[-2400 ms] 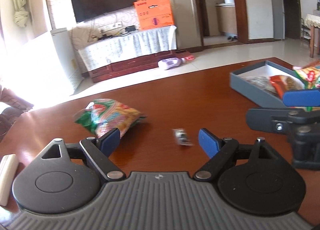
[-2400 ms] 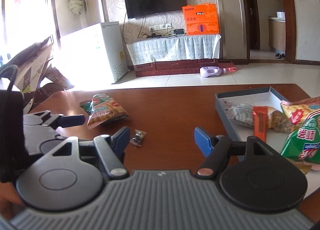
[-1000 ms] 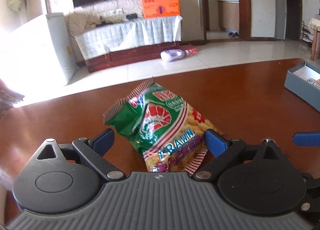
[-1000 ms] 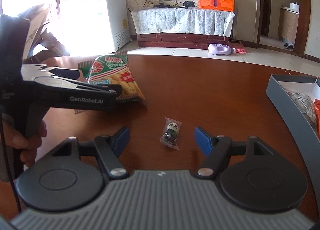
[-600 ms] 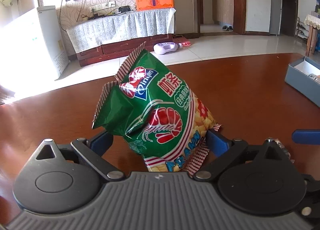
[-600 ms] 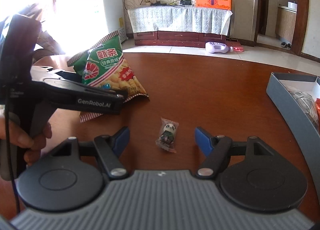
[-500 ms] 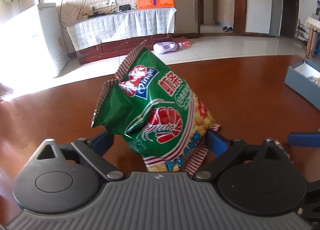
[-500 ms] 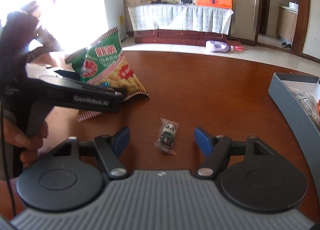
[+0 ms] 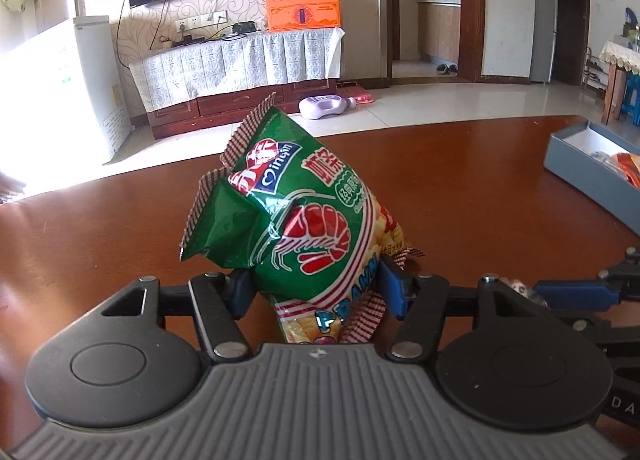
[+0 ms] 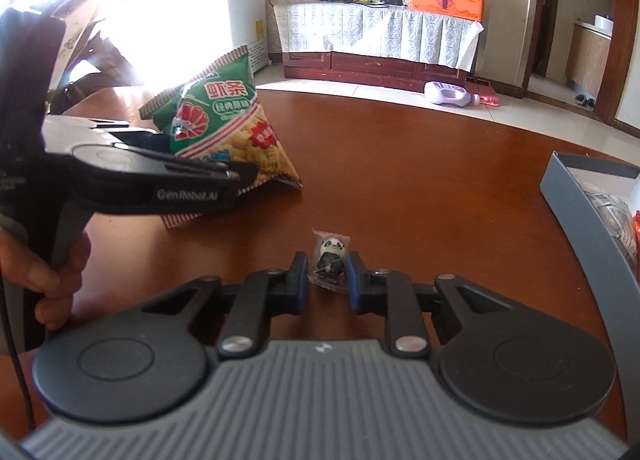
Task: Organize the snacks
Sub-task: 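Lift and carry the cracker bag and small candy toward the box with both tools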
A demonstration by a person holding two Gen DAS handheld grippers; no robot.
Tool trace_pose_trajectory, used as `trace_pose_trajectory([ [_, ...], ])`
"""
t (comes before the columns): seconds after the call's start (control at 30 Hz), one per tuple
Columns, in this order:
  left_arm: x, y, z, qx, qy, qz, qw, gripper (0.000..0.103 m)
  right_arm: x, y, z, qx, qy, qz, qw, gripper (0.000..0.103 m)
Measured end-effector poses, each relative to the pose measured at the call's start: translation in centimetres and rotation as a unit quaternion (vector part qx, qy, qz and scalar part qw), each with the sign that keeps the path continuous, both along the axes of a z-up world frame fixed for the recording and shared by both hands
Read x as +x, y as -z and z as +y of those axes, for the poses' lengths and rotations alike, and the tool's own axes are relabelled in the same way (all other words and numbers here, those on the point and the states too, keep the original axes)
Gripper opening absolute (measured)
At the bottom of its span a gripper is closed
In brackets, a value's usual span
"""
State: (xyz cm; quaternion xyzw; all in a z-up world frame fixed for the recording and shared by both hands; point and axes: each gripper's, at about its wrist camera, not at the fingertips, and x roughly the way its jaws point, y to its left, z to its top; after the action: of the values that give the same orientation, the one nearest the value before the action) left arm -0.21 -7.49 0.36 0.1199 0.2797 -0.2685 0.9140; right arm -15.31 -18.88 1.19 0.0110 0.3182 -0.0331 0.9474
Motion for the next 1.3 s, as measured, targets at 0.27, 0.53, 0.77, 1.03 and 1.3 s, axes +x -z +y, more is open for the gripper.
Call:
trace_pose_trajectory([
  [0.27,-0.8,-0.7,0.3,0.005,-0.011,0.009,0.9999,0.067,-1.0,-0.5,-1.2,0.007,0.003,-0.003,1.000,0.022],
  [0.53,-3.3,-2.5,-1.0,-0.005,-0.007,-0.005,0.9999,0.066,-2.9,-2.6,-2.8,0.009,0.005,-0.034,0.999,0.022],
  [0.77,-6.3,-3.8,-4.1,-0.002,0.009,-0.018,0.9998,0.066,-5.6,-4.4,-4.1,0.003,0.011,-0.056,0.998,0.022],
  [1.03,-9.9,-4.4,-7.3,0.015,0.023,-0.029,0.9992,0.066,-8.8,-6.5,-5.0,0.001,0.020,-0.084,0.996,0.022],
  [1.3,-13.6,-5.4,-10.7,0.021,0.044,-0.048,0.9976,0.066,-11.9,-8.5,-6.0,-0.013,0.035,-0.107,0.994,0.022],
])
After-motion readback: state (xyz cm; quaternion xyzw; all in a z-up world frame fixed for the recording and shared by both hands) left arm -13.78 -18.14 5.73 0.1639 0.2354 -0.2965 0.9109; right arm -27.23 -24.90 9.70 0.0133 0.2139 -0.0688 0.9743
